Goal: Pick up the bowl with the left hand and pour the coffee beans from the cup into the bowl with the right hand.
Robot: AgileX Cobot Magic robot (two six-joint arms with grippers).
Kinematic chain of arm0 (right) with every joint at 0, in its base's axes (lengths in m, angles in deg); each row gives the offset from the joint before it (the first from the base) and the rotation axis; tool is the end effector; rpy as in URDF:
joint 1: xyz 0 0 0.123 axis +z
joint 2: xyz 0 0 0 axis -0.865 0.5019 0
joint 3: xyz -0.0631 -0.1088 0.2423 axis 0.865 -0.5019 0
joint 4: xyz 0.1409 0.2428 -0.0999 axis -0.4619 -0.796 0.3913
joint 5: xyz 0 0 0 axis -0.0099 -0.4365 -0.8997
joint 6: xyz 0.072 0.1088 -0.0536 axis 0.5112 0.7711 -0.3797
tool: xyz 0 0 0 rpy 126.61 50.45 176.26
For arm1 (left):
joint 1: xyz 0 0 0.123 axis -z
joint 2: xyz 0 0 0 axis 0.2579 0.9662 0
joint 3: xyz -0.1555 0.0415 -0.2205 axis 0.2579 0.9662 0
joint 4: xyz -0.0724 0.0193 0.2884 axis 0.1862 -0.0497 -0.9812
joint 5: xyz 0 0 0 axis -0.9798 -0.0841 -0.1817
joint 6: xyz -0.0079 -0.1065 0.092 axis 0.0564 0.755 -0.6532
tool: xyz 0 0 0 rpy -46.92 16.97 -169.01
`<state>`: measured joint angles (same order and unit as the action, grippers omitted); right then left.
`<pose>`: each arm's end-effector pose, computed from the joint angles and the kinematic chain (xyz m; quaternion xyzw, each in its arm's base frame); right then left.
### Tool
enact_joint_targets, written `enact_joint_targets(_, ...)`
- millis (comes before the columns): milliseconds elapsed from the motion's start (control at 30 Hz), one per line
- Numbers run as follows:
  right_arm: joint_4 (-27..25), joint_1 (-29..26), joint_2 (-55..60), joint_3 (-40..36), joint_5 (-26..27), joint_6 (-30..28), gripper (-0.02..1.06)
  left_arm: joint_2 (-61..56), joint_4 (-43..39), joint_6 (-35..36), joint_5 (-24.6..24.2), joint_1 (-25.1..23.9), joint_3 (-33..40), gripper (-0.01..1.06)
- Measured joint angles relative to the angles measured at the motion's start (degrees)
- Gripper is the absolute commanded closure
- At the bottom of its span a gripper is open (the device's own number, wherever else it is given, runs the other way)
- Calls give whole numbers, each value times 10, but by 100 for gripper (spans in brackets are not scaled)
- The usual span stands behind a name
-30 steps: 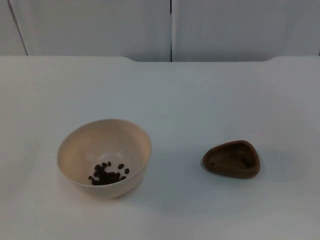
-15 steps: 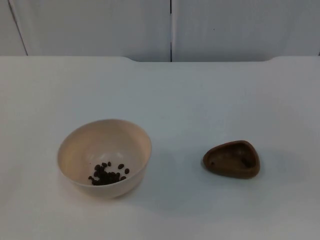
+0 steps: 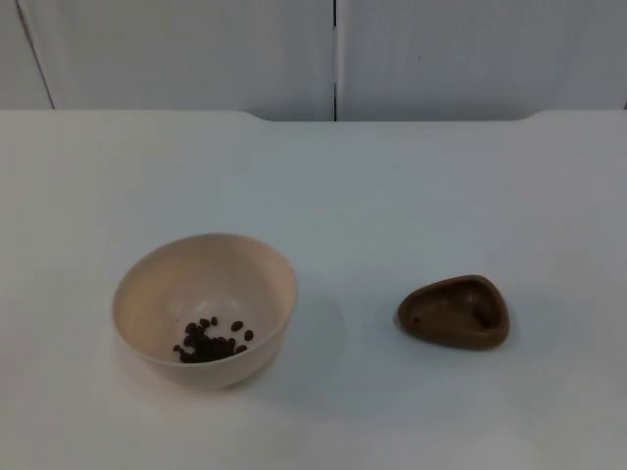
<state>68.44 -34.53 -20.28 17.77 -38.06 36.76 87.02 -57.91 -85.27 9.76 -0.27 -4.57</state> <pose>0.1869 0.1031 0.3542 -0.1947 0.7924 0.1711 0.5523 0.1648 -0.0646 0.3298 0.1084 0.8256 -0.1560 0.5314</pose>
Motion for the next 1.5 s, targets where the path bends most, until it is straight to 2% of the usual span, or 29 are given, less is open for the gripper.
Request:
enact_joint_targets(133,0,0,-31,-28,-2,-2,38,-35,-4,0,-25,0,4,10)
enact_joint_targets(233,0,0,-71,-61,-4,-2,38,-68,-18,-7,-69,0,4,10)
enact_joint_targets(300,0,0,-77,-65,-5,-2,38,-72,-19,-9,-76,0,4,10)
enact_joint_targets(433,0,0,-130,-85,-15,-5,38,-96,-24,-27,-119,0,6,10)
enact_joint_targets(700,0,0,-197,-88,-63,-21,38,-140,-27,-56,-141,0,29,10)
enact_joint_targets(867,0,0,-247,-88,-101,-30,38,-191,-27,-59,-162,0,82,10)
enact_joint_targets(1100,0,0,-299,-88,-138,-35,38,-241,-37,-59,-174,0,86,10)
enact_joint_targets(1233,1,0,-337,-88,-182,-38,38,-248,-51,-48,-188,0,96,10)
enact_joint_targets(1500,13,0,-340,-92,-235,-39,38,-248,-53,-40,-189,0,96,10)
